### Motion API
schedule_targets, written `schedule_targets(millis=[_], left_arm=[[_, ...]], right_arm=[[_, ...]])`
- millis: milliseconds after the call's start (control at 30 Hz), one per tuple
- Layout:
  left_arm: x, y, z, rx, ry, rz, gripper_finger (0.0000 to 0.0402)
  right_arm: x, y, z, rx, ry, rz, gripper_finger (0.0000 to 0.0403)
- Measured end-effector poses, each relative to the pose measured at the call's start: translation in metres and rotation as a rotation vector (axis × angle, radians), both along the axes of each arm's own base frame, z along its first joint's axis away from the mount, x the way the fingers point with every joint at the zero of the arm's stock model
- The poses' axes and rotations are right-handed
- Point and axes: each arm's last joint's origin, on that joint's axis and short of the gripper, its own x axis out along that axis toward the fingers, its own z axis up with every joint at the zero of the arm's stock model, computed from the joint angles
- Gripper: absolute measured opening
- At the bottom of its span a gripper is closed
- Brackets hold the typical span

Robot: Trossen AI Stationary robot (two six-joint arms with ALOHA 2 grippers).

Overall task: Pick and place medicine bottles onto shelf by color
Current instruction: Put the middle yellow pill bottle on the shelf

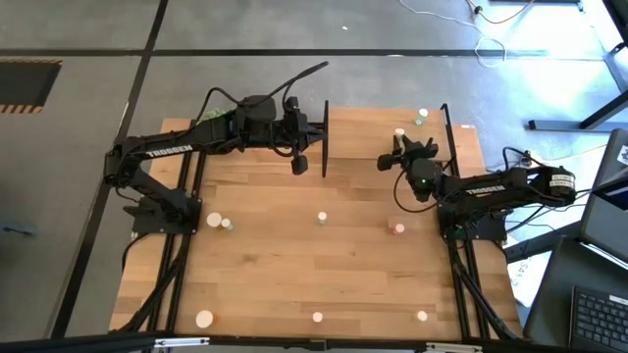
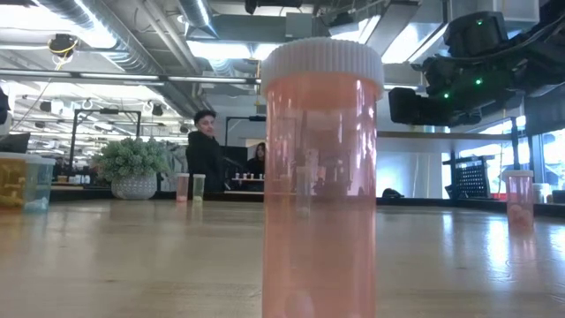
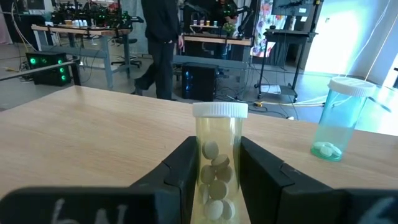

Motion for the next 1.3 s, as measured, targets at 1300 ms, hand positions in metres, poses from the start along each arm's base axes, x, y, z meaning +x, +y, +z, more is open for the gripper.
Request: schedule_targets(millis=[1300], left_arm=[[0.0001, -0.0001, -0.0001, 0.002, 0.001, -0.001, 0.0]], right_arm=[[-0.001, 0.0004, -0.0042, 0.011, 0.047, 0.001, 0.017]])
